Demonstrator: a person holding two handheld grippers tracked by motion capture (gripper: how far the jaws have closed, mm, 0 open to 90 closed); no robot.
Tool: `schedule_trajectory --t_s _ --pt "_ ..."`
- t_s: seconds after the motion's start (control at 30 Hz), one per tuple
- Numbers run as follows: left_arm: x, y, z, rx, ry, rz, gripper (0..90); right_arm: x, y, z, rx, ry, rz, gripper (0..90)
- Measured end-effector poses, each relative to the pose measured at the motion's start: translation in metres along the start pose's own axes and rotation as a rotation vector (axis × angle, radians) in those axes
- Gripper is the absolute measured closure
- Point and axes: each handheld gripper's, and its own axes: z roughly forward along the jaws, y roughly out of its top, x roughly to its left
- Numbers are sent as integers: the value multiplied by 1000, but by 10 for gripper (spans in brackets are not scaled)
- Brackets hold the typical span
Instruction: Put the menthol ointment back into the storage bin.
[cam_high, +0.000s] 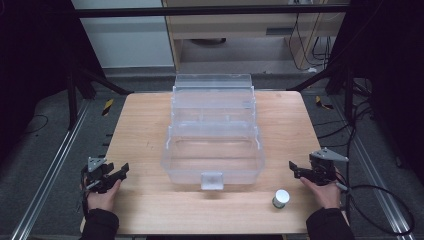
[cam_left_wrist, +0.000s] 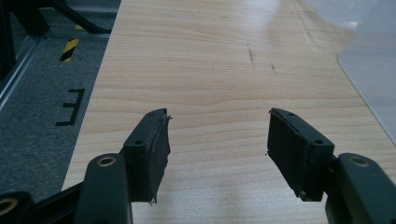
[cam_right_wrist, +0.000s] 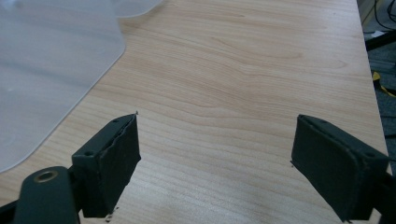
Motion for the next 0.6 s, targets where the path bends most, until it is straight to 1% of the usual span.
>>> schedule_trajectory --t_s 0.03,0.07,0.1,0.13,0.17,0.2,0.27,0.3,0.33,0.37,0.4,0.43,0.47,0.5,0.57,0.6 --pt "0 0 1 1 2 6 384 1 1 -2 0 5 -6 170" --pt "-1 0 1 3 6 15 383 1 2 -3 -2 2 -27 172" --pt "-1 -1 1 6 10 22 380 2 3 -4 8 16 -29 174" --pt "-1 -1 1 6 10 22 381 2 3 -4 8 16 -29 174" --pt "-2 -1 1 7 11 28 380 4 6 -7 10 22 -50 184" --pt "-2 -1 1 9 12 32 380 5 8 -8 17 32 -57 184" --pt "-2 -1 1 14 11 29 392 8 13 -13 20 37 -66 208" --pt "-2 -1 1 16 12 33 392 9 16 -16 13 44 -75 223" --pt "-1 -1 2 16 13 36 393 10 20 -18 14 58 -75 223" --pt "-1 -1 2 16 13 36 394 10 20 -18 14 58 -75 223" --pt "-1 -1 2 15 1 38 393 12 26 -23 9 76 -77 237" --pt "-1 -1 2 15 1 38 390 12 26 -23 9 76 -77 237" --pt "0 -2 2 17 -13 42 381 15 33 -25 19 105 -91 237" --pt "0 -2 3 18 -16 44 375 16 35 -26 26 111 -105 241" --pt "-1 -1 3 17 -14 48 375 18 37 -27 37 120 -114 249" --pt "-2 -1 3 18 -9 50 375 21 42 -28 47 142 -129 257"
